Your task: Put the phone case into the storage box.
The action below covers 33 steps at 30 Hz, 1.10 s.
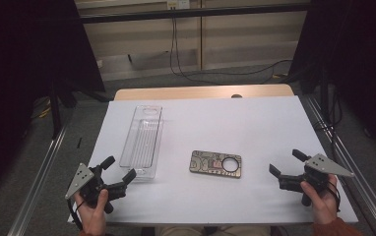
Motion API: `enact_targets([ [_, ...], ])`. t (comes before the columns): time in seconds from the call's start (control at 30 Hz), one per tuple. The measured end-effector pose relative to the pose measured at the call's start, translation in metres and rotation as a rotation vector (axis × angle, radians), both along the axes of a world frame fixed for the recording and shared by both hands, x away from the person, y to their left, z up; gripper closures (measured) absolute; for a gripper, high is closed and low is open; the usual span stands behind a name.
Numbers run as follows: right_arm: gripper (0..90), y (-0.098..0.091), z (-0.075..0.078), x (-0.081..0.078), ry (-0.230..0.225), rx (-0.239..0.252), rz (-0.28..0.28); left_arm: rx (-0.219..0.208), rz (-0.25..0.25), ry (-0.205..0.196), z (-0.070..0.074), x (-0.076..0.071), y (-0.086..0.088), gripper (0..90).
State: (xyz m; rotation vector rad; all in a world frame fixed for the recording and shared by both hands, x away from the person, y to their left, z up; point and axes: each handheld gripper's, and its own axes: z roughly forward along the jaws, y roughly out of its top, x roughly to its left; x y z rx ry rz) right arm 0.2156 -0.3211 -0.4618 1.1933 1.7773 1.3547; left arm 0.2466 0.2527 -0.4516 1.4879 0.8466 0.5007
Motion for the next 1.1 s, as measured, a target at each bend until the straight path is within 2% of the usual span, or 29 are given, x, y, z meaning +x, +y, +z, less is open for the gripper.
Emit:
enact_targets([
  [0.1,0.9,0.002,0.001,0.001,0.024,-0.012,0.038,-0.005,0.0,-0.011,0.002,-0.001,-0.001,3.3],
  [0.17,0.8,0.003,0.002,0.002,0.038,-0.015,0.044,-0.002,-0.01,-0.01,0.002,-0.002,-0.001,3.3],
  [0.2,0.7,0.005,0.004,0.002,0.061,-0.023,0.072,0.02,-0.017,-0.008,0.001,-0.003,0.0,3.3],
  [0.27,0.5,0.007,0.005,0.002,0.068,-0.026,0.087,0.008,-0.019,-0.004,0.0,-0.003,0.0,3.3],
  [0.3,0.6,0.01,0.007,0.004,0.114,-0.029,0.112,0.016,-0.019,-0.008,0.001,-0.003,0.0,3.0],
  [0.33,0.6,0.01,0.007,0.004,0.114,-0.029,0.112,0.016,-0.019,-0.008,0.001,-0.003,0.0,2.8],
  [0.37,1.0,0.012,0.007,0.005,0.14,-0.014,0.14,0.024,-0.015,-0.002,0.001,-0.004,-0.001,2.8],
  [0.47,1.1,0.013,0.007,0.006,0.149,-0.02,0.145,0.021,-0.039,0.0,0.001,-0.002,-0.003,3.3],
  [0.67,2.4,0.018,0.008,0.006,0.198,-0.042,0.207,0.026,-0.051,0.009,0.0,-0.001,-0.007,3.3],
  [0.7,2.2,0.021,0.008,0.006,0.226,-0.043,0.231,0.028,-0.047,0.012,0.0,-0.001,-0.007,3.3],
  [0.77,1.5,0.023,0.007,0.007,0.247,-0.03,0.263,0.03,-0.052,0.005,0.0,0.0,-0.006,3.3],
  [0.8,1.5,0.023,0.007,0.007,0.247,-0.03,0.263,0.029,-0.05,0.005,0.0,0.0,-0.006,3.3],
  [0.87,1.8,0.027,0.006,0.008,0.269,-0.026,0.3,0.025,-0.047,0.01,0.0,-0.001,-0.006,3.3],
  [1.0,1.7,0.032,0.006,0.008,0.299,-0.016,0.398,0.034,-0.04,0.011,0.0,-0.001,-0.004,3.3],
  [1.1,1.7,0.036,0.005,0.008,0.323,-0.021,0.413,0.031,-0.035,0.011,0.0,-0.001,-0.004,3.3],
])
